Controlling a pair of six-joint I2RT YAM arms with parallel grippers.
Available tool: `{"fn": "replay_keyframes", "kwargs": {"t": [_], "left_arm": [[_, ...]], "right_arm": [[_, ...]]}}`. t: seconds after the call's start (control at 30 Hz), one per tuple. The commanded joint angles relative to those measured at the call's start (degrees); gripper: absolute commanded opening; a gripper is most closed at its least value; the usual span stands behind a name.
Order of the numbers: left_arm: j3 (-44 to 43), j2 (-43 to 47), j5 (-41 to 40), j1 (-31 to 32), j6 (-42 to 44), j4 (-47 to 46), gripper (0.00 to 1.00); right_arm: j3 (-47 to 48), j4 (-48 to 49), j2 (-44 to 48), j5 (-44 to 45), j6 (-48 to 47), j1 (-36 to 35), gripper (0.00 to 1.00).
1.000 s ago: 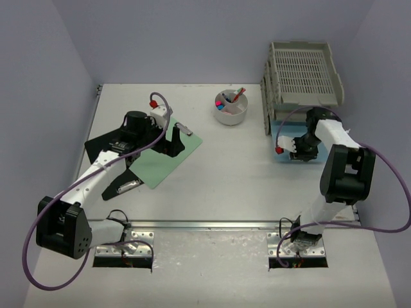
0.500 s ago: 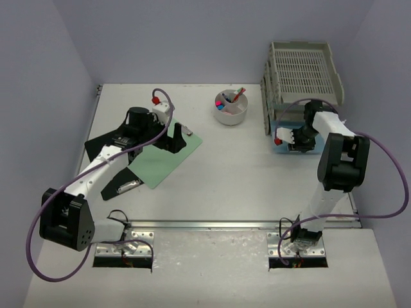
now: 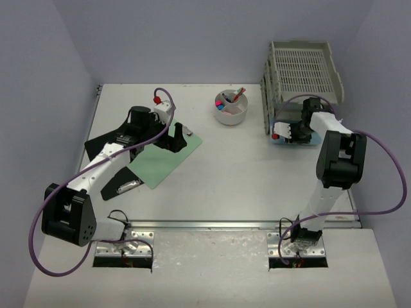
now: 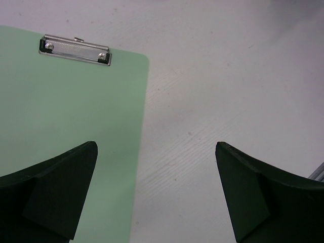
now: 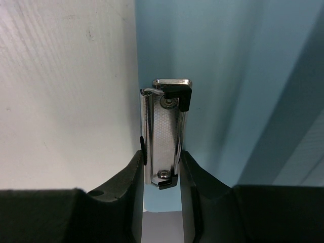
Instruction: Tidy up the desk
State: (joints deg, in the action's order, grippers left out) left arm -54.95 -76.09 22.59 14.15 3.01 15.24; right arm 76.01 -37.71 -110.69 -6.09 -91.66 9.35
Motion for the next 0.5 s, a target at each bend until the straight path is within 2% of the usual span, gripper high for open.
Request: {"fn": "replay_keyframes", "kwargs": {"t": [0.0, 0.23, 0.33, 0.47], "left_arm": [[-2.3, 0.2, 0.7, -0.7, 0.6, -2.1, 1.00], [-2.4, 0.1, 0.7, -0.7, 0.6, -2.0, 1.00], [-2.4, 0.0, 0.6, -0.6, 0.7, -2.0, 1.00], [-2.4, -0.1, 0.6, -0.7, 0.7, -1.9, 1.00]], "right_arm": [[4.4, 4.4, -2.9, -1.5, 1.0, -0.4, 0.03], [6.9, 5.0, -5.1, -0.9, 2.1, -0.4, 0.04], [8.2, 4.5, -6.0, -0.3, 2.6, -0.4, 0.15], [8.5, 5.0, -6.2, 0.0, 2.4, -0.4, 0.34]]}}
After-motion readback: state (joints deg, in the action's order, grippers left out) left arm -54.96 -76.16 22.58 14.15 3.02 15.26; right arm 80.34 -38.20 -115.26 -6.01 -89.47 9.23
